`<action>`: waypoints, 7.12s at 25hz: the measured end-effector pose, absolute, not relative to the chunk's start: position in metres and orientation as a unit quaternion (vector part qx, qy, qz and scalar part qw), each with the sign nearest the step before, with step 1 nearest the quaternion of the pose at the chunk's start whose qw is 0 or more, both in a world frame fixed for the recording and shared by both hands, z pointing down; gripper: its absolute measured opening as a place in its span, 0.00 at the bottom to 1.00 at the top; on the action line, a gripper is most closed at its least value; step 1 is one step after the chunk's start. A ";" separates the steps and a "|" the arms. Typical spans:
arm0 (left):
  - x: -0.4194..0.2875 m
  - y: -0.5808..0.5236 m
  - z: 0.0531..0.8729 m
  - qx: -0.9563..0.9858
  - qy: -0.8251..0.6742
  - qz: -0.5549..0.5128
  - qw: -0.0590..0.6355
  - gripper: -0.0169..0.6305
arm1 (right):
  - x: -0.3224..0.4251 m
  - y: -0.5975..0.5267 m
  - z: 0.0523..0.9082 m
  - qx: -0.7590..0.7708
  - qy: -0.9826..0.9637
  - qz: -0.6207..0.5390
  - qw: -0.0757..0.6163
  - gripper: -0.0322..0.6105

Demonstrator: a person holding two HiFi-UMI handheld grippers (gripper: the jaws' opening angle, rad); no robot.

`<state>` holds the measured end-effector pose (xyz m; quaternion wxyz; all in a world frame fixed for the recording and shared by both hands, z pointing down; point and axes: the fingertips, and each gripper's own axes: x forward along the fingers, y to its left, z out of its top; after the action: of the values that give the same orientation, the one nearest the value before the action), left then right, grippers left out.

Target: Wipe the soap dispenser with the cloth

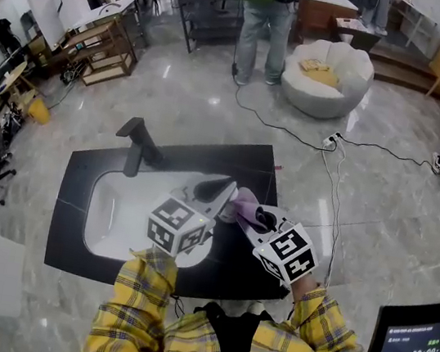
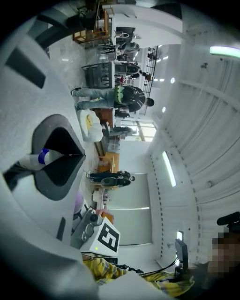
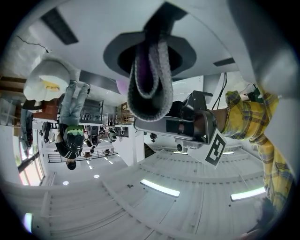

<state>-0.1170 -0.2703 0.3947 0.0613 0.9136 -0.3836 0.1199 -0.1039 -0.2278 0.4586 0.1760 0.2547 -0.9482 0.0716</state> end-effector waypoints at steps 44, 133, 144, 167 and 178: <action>-0.122 -0.273 0.396 0.917 -0.378 0.117 0.045 0.04 | -0.109 -0.226 0.509 0.242 -0.931 0.058 0.268 0.12; -0.171 -0.263 0.384 0.886 -0.459 0.017 0.060 0.04 | -0.120 -0.200 0.547 0.185 -0.868 -0.139 0.439 0.12; -0.184 -0.228 0.407 0.876 -0.471 -0.002 0.103 0.04 | -0.118 -0.183 0.534 0.199 -0.875 -0.135 0.421 0.12; -0.160 -0.147 0.418 0.883 -0.453 -0.014 0.122 0.04 | -0.092 -0.150 0.451 0.265 -0.918 -0.083 0.284 0.12; -0.174 -0.140 0.405 0.872 -0.477 -0.025 0.111 0.04 | -0.071 -0.149 0.428 0.310 -0.922 -0.040 0.227 0.12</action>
<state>-0.1745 -0.1400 0.4049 0.1106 0.8715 -0.4771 -0.0251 -0.0711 -0.1489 0.4277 0.2270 0.3105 -0.9222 -0.0404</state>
